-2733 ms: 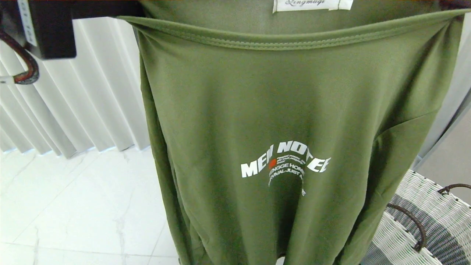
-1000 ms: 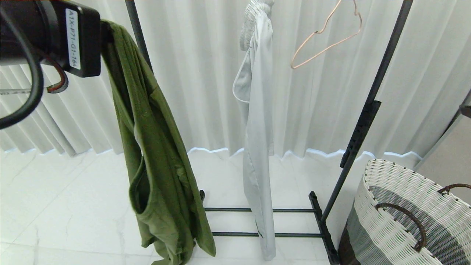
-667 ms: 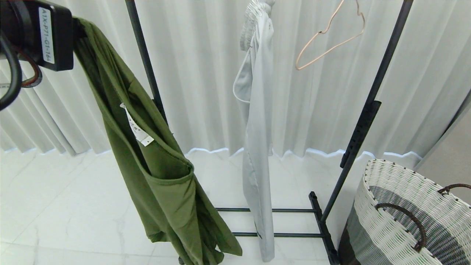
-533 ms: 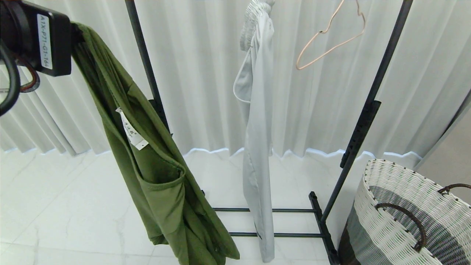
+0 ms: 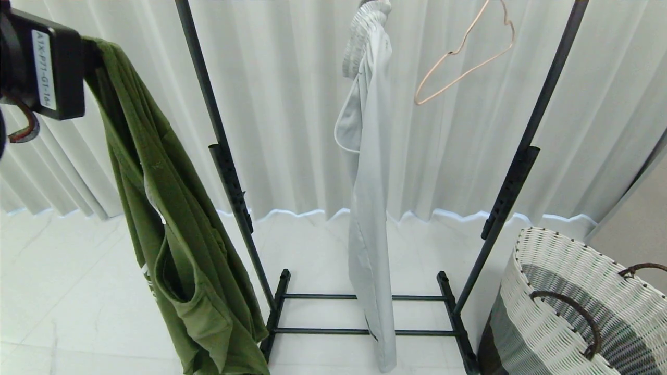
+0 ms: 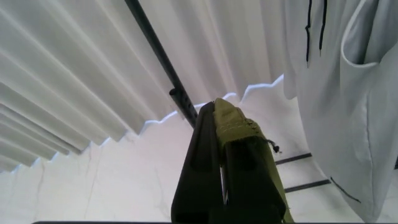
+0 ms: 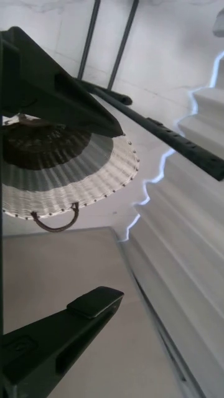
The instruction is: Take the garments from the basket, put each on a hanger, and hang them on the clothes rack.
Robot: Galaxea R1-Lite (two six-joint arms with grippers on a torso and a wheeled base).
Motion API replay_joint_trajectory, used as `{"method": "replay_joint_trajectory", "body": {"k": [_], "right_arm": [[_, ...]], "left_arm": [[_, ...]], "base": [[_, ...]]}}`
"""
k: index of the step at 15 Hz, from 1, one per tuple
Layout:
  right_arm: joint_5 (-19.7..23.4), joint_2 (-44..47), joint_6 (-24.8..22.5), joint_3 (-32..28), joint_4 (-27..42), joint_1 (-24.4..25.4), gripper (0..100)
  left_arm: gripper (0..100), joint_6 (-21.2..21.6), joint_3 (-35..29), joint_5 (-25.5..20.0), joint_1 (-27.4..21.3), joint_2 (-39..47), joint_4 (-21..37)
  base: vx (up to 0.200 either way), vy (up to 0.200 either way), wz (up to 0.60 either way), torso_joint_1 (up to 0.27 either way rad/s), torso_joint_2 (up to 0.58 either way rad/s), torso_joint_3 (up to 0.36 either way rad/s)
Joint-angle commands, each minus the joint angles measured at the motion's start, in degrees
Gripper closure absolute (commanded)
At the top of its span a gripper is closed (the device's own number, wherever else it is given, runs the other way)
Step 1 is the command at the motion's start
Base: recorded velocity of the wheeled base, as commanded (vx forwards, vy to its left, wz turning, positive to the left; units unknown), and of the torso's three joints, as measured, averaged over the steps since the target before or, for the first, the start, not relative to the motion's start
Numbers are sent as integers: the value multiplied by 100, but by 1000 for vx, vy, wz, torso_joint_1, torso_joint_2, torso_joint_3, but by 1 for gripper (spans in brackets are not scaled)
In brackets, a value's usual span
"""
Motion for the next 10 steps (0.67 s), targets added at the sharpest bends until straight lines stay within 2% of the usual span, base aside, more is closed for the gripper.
{"method": "replay_joint_trajectory", "body": {"k": [1, 7, 10], "right_arm": [[1, 7, 5, 73, 4, 5, 0], [10, 24, 93, 126, 4, 5, 0], [1, 7, 128, 144, -5, 5, 0]], "left_arm": [[100, -1, 64, 5, 2, 2, 2], [100, -18, 169, 5, 2, -42, 2], [100, 8, 486, -21, 2, -297, 2]], "base": [[0, 0, 0, 76, -198, -325], [0, 0, 0, 122, -516, -332], [0, 0, 0, 159, -468, -315]]}}
